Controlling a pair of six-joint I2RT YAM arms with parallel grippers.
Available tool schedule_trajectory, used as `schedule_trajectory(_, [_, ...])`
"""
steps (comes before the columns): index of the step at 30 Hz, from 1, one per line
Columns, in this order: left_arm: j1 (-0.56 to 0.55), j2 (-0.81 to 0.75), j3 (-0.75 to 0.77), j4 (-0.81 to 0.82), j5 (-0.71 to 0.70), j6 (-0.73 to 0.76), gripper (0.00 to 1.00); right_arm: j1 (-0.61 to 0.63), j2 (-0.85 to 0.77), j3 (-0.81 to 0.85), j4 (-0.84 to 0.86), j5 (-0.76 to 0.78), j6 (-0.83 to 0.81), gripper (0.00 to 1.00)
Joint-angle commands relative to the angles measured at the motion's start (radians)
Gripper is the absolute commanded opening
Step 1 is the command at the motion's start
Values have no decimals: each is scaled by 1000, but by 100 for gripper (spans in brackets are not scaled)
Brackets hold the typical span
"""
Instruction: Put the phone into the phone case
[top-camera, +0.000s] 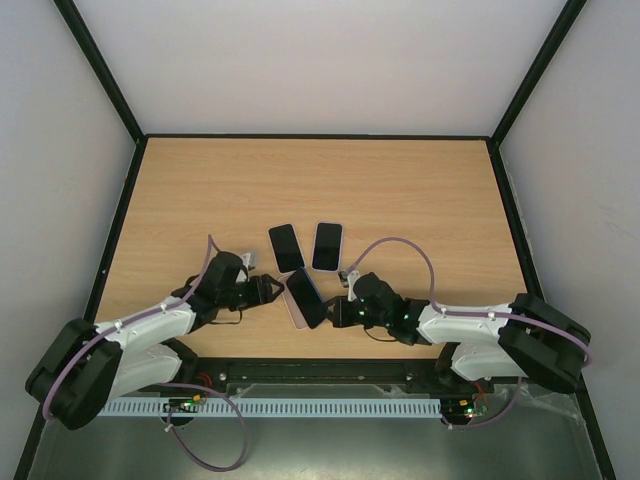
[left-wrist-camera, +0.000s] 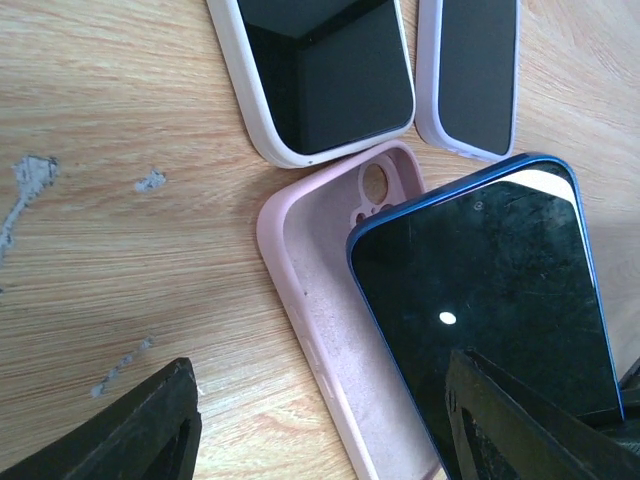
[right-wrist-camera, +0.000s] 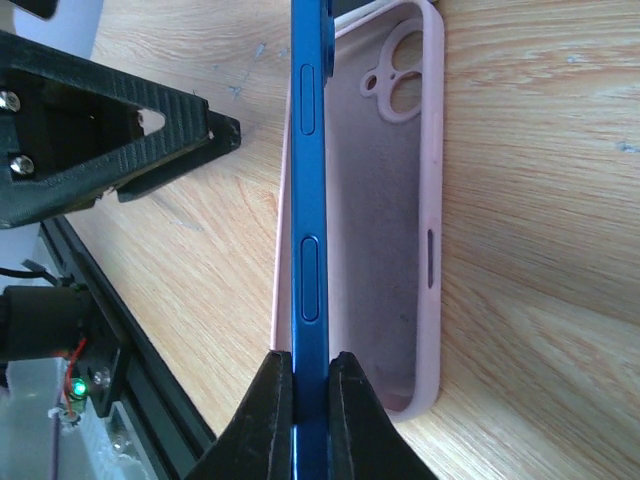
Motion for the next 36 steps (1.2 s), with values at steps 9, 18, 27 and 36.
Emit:
schedule_trajectory(9, [-8,12,-47,147,40,-62,67,0,48,17,155,40,1,2])
schedule_trajectory(18, [-54,54,-71,198,22,-95,65,-1,125,-19,251,-19,64,2])
schedule_trajectory(27, [-125,133,-82,299,2,-153,59,-1,182,-59,329,-8,158,2])
schedule_trajectory(36, [-166,158,-71,331,-3,-178,58,8,289,-97,492,-60,245,2])
